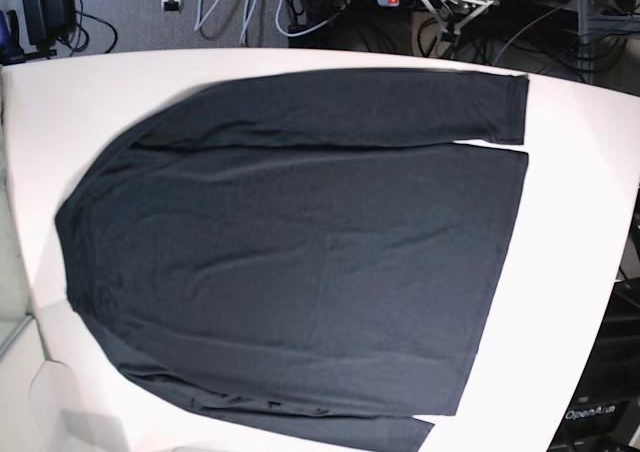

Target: Fold the T-shirt properly

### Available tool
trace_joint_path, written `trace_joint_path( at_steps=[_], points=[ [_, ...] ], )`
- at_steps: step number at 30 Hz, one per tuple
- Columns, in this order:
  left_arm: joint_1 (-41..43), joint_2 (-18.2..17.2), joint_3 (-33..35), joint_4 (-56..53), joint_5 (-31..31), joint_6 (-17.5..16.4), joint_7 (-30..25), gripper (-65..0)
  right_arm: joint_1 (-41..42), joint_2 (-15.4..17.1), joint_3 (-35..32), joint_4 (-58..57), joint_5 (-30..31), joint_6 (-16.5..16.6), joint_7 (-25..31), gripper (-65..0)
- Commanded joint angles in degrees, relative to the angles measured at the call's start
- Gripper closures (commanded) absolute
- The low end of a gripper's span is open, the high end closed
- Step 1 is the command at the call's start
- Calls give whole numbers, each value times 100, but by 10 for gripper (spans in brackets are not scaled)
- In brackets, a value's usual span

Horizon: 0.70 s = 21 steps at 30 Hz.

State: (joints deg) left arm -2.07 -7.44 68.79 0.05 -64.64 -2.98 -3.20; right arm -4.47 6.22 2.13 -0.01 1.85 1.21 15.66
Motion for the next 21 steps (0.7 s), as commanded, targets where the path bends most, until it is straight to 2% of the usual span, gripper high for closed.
trace_joint_path(
  at_steps=[1, 3, 6, 8, 21],
  points=[
    [9, -34, 8, -5, 16, 13, -115, 0, -32, 7, 11, 1, 31, -82, 47, -22],
    [18, -34, 0, -5, -11, 13, -344, 0, -50, -2, 11, 1, 163, -82, 65, -2],
    [26, -43, 17, -5, 16, -31, -528, 0, -164, -2, 2, 1, 338, -82, 293, -5],
    [26, -60, 17, -5, 16, -40, -528, 0, -173, 7, 2, 1, 338, -82, 452, -5],
    [26, -69, 26, -5, 16, -58, -528, 0, -243, 7, 2, 1, 338, -82, 495, -4]
  ],
)
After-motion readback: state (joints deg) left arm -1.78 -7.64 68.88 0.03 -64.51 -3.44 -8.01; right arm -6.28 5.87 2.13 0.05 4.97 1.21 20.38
